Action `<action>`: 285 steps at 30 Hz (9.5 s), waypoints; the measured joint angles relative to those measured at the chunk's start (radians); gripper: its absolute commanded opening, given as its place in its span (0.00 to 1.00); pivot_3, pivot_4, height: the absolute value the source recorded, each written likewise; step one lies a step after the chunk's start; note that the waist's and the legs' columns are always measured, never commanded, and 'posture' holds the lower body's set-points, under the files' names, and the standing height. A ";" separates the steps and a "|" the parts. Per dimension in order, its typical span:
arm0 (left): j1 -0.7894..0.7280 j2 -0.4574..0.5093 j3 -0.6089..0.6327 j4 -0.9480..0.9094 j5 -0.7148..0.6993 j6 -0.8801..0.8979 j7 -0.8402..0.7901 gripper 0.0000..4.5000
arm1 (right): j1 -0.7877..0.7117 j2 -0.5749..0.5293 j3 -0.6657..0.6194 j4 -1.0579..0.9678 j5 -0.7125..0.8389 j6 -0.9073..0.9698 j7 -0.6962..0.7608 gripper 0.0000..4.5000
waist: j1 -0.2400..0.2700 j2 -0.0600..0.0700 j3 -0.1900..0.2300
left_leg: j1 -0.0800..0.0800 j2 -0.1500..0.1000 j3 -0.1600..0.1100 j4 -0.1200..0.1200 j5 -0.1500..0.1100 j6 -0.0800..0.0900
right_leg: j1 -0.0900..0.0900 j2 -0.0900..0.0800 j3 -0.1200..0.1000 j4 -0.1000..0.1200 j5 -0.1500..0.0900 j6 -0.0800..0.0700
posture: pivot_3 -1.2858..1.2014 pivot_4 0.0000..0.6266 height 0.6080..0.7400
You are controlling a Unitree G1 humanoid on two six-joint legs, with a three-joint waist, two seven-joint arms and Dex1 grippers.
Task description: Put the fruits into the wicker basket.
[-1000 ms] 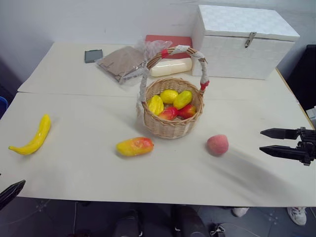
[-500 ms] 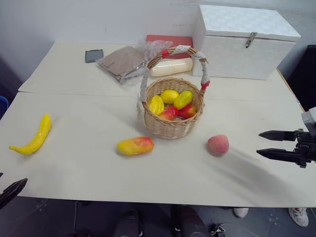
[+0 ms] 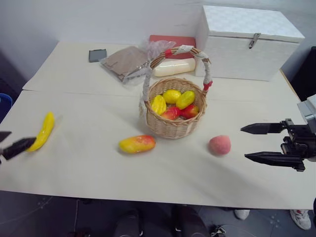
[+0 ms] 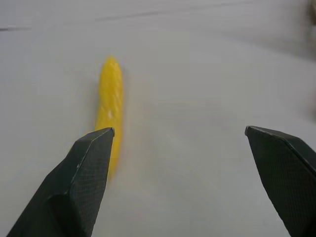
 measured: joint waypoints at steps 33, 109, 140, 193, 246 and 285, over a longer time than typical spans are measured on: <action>-1.069 -0.063 -1.027 1.274 0.705 -0.501 -0.292 0.38 | -0.132 0.012 -0.063 -0.210 0.270 -0.011 -0.296 1.00 | 0.025 -0.013 0.003 | -0.013 0.001 0.026 0.026 -0.007 0.018 | -0.019 -0.016 -0.038 0.019 0.013 0.020 | 0.52 0.24 1.00; -0.886 -0.335 -1.240 0.064 0.463 -0.391 -0.550 0.83 | 0.174 0.121 -0.133 -0.370 0.256 -0.067 -0.715 1.00 | 0.053 -0.007 0.006 | -0.020 -0.006 0.006 0.035 -0.005 0.024 | 0.001 -0.016 -0.053 0.000 0.018 0.026 | 0.52 0.24 1.00; -1.367 -0.778 -1.098 0.332 0.358 0.086 -0.198 1.00 | 0.249 0.143 -0.173 -0.413 0.299 -0.075 -0.768 1.00 | 0.048 -0.007 0.007 | -0.018 -0.013 0.003 0.034 -0.002 0.027 | 0.000 -0.016 -0.054 0.000 0.023 0.035 | 0.52 0.24 1.00; -1.011 -0.258 -0.885 0.015 0.010 -0.243 -0.711 1.00 | 0.246 0.647 0.202 -0.042 -0.332 -0.252 -0.924 0.53 | 0.026 -0.004 0.008 | -0.018 -0.014 0.003 0.034 -0.001 0.025 | -0.001 -0.016 -0.052 0.000 0.023 0.034 | 0.52 0.24 1.00; -0.977 -0.306 -0.827 0.016 0.034 -0.286 -0.547 1.00 | -0.464 0.731 0.375 0.413 -0.579 -0.350 -0.999 0.05 | 0.002 -0.002 0.009 | -0.020 -0.014 0.006 0.030 0.000 0.024 | -0.004 -0.016 -0.052 0.001 0.025 0.035 | 0.52 0.24 1.00; -1.141 -0.494 -0.925 0.375 0.098 -0.398 -0.713 1.00 | 0.891 0.261 -0.982 0.043 0.058 -0.048 -0.377 1.00 | 0.048 0.001 0.008 | -0.016 -0.016 0.005 0.032 -0.006 0.036 | 0.003 -0.017 -0.049 -0.006 0.027 0.039 | 0.52 0.24 1.00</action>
